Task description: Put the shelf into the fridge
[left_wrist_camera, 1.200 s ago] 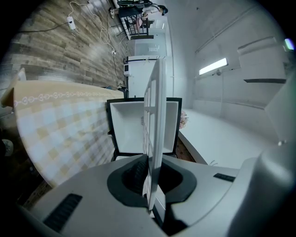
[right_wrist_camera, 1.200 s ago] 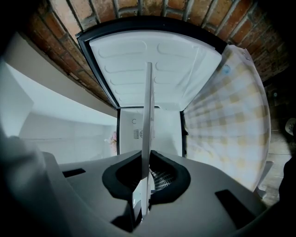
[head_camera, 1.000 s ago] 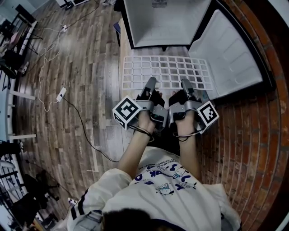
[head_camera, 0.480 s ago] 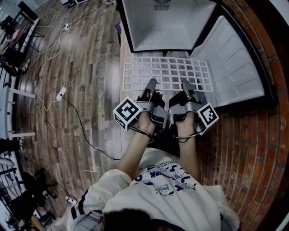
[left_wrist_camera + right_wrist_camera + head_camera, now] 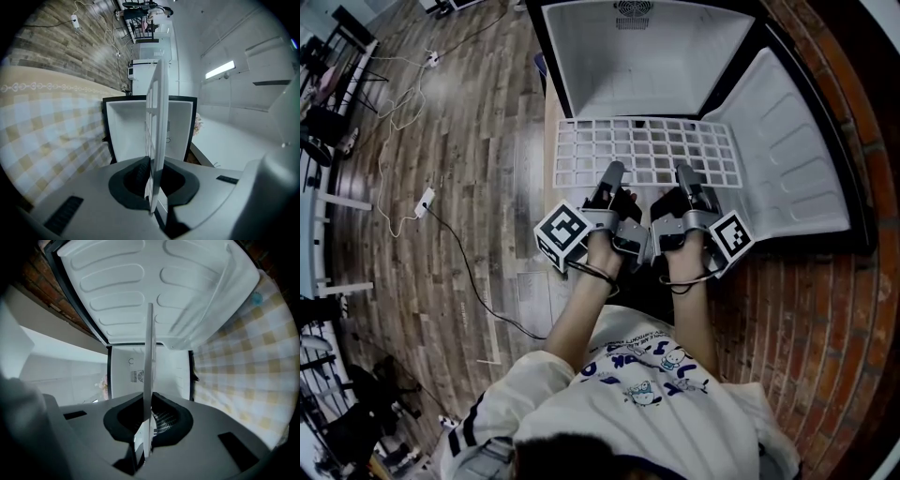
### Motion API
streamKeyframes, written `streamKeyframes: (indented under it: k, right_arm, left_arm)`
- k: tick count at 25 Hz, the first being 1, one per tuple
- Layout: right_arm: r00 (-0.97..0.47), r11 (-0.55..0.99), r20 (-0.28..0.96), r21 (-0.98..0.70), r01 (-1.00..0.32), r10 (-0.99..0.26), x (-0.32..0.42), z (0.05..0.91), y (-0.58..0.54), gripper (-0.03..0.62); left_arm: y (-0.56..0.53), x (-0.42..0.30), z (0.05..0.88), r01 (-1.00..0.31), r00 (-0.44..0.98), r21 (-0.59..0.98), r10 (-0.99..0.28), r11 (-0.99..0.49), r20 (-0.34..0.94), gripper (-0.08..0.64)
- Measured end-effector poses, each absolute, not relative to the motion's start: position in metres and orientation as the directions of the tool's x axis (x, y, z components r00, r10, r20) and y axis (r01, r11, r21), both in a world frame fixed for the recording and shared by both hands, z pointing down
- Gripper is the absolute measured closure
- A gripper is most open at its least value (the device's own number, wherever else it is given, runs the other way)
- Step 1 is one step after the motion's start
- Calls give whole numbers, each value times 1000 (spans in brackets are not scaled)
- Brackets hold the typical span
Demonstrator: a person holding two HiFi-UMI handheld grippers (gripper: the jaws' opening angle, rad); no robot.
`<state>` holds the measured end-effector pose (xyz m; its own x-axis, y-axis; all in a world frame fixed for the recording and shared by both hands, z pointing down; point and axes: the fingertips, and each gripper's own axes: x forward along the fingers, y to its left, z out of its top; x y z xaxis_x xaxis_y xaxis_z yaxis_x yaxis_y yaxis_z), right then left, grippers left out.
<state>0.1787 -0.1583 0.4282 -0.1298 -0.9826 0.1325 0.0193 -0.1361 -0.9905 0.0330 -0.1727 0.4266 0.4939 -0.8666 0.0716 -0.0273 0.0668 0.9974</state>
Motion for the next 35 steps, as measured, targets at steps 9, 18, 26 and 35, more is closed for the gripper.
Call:
streamKeyframes:
  k: [9,18,26,35]
  right_arm:
    - [-101,-137,134,-990,17,-986,181,422,-155,551]
    - [-93,-149,147,-989,13,-985,183,423,-156,551]
    - [-64,-157,156,-988,10,-986,187,430,-153,551]
    - [-51,-169,168,-986,17,-984,186,425,-152,551]
  left_arm:
    - [-173,36,422,-20,521,997,-851,69,69,520]
    - [-173,38,423,-17,538,997,-840,82,78,520]
    - [-174,43,432,-16,571,996,-817,90,83,520]
    - [-176,42,428,-12,589,994,-803,107,93,520]
